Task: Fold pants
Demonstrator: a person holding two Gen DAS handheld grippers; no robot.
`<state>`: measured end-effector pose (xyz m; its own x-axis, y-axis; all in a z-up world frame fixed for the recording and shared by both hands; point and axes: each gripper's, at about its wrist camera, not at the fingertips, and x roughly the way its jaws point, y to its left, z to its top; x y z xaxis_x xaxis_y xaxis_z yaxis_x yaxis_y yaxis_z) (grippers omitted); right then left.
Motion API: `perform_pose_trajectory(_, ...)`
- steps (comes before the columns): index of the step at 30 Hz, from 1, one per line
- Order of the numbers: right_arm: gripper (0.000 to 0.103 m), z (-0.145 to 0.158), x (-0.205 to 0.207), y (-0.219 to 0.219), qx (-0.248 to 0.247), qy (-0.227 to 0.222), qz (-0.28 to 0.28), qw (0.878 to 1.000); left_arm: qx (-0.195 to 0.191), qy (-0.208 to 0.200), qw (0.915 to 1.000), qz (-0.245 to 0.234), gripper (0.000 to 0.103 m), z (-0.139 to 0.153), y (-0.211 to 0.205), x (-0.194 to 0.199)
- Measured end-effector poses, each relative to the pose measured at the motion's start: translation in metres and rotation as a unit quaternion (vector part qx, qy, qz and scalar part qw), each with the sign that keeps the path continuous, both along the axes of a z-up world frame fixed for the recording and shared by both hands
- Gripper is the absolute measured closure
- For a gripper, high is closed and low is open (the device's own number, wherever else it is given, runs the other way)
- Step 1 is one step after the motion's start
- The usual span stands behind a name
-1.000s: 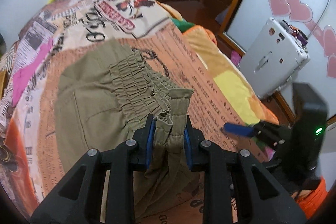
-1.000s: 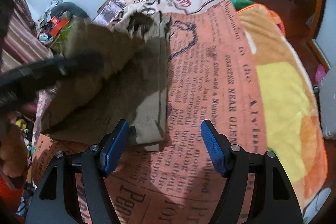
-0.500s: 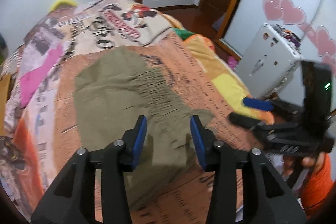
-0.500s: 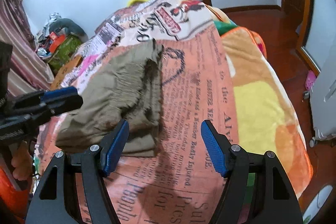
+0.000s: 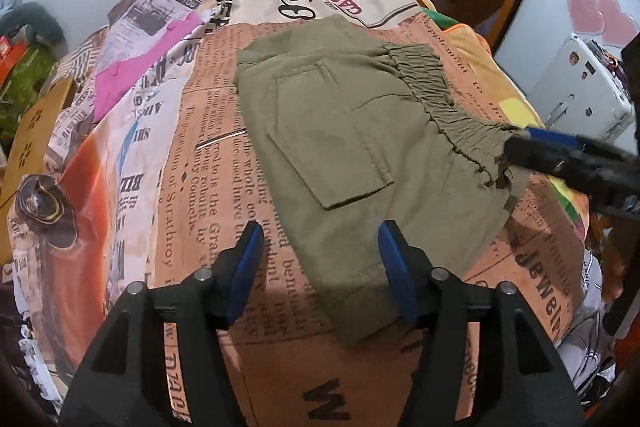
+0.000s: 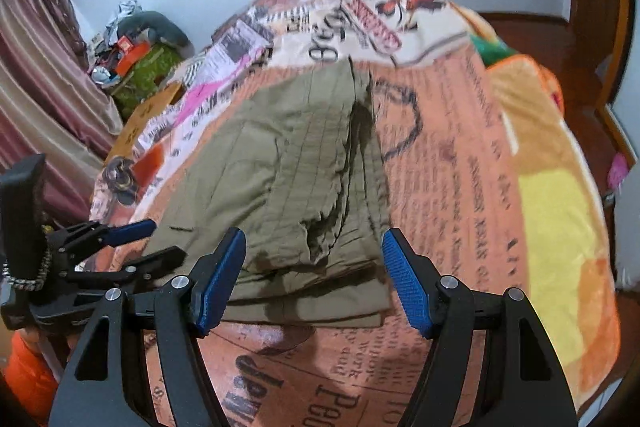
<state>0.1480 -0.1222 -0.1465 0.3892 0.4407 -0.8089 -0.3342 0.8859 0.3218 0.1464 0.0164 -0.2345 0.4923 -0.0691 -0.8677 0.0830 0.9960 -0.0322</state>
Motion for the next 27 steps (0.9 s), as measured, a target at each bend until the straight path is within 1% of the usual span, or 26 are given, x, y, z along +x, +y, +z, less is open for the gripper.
perform_pose_trajectory(2, 0.036, -0.007, -0.003, 0.000, -0.014, 0.004, 0.001, 1.000, 0.000, 0.000, 1.0000, -0.002, 0.041, 0.002, 0.003, -0.001)
perform_pose_trajectory(4, 0.034, -0.015, -0.006, -0.004, -0.007, 0.011, 0.001, 1.000, 0.001, -0.001, 1.0000, -0.004, 0.041, 0.005, 0.006, 0.002)
perform_pose_trajectory(5, 0.030, -0.016, -0.008, -0.007, -0.004, 0.013, -0.001, 1.000, 0.003, -0.002, 1.0000, -0.003, 0.041, 0.008, 0.009, 0.003)
perform_pose_trajectory(8, 0.028, -0.021, -0.011, -0.012, -0.001, 0.022, 0.003, 1.000, 0.017, -0.009, 0.9998, 0.009, 0.041, 0.016, 0.020, 0.016)
perform_pose_trajectory(10, 0.028, -0.025, -0.012, -0.012, -0.010, 0.026, 0.004, 1.000, 0.023, -0.015, 0.9994, 0.020, 0.040, 0.023, 0.029, 0.031)
perform_pose_trajectory(15, 0.028, -0.025, -0.013, -0.016, 0.005, 0.031, 0.000, 1.000, 0.020, -0.009, 0.9987, 0.045, 0.039, 0.025, 0.056, 0.083)
perform_pose_trajectory(18, 0.028, -0.025, -0.011, -0.018, 0.003, 0.031, -0.001, 1.000, 0.021, 0.001, 0.9983, 0.055, 0.038, 0.020, 0.068, 0.117)
perform_pose_trajectory(19, 0.028, -0.026, -0.011, -0.019, 0.004, 0.032, -0.002, 0.999, 0.022, 0.007, 0.9982, 0.055, 0.035, 0.016, 0.071, 0.127)
perform_pose_trajectory(22, 0.028, -0.028, -0.008, -0.022, 0.013, 0.043, -0.008, 0.999, 0.034, 0.036, 0.9966, 0.065, 0.034, -0.003, 0.077, 0.160)
perform_pose_trajectory(24, 0.028, -0.029, -0.008, -0.023, 0.019, 0.047, -0.010, 0.999, 0.036, 0.048, 0.9961, 0.065, 0.034, -0.013, 0.077, 0.174)
perform_pose_trajectory(27, 0.028, -0.030, -0.008, -0.023, 0.022, 0.050, -0.008, 0.999, 0.033, 0.054, 0.9960, 0.063, 0.034, -0.023, 0.077, 0.195)
